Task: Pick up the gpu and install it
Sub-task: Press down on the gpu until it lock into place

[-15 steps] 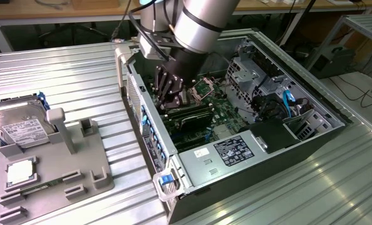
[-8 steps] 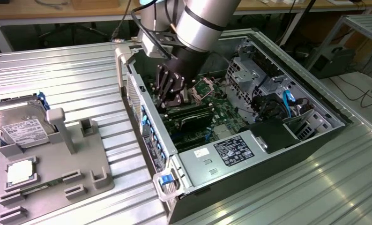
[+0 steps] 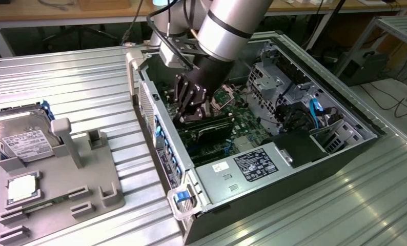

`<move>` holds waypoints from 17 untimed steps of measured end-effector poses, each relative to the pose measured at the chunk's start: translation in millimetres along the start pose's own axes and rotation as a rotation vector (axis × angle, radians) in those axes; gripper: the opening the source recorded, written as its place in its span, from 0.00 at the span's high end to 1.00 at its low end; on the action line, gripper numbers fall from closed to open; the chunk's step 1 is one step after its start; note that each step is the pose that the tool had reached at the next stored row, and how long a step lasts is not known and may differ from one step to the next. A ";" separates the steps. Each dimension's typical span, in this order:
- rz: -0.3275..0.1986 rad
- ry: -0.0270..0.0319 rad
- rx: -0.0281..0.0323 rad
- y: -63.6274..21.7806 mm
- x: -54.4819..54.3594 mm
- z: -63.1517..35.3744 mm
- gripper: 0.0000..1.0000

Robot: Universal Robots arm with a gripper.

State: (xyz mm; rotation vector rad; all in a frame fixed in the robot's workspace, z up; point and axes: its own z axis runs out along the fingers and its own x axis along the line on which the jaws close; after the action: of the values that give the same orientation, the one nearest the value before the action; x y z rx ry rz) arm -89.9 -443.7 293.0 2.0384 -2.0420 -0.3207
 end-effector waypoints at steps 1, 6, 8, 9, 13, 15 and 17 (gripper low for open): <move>0.000 -0.0001 -0.0001 0.0 1.2 0.1 0.89; 0.000 -0.0001 -0.0009 0.7 1.9 0.5 0.89; 0.000 -0.0001 -0.0011 1.8 2.0 1.1 0.89; 0.000 0.0000 -0.0012 2.1 2.0 1.2 0.89; 0.000 -0.0001 -0.0013 2.7 2.0 1.8 0.89; 0.000 -0.0001 -0.0013 3.4 2.0 2.1 0.89; 0.000 -0.0001 -0.0012 3.8 1.6 2.4 0.89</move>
State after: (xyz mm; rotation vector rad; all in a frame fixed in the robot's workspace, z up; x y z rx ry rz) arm -94.2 -445.3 291.9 2.0378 -2.0412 -0.3220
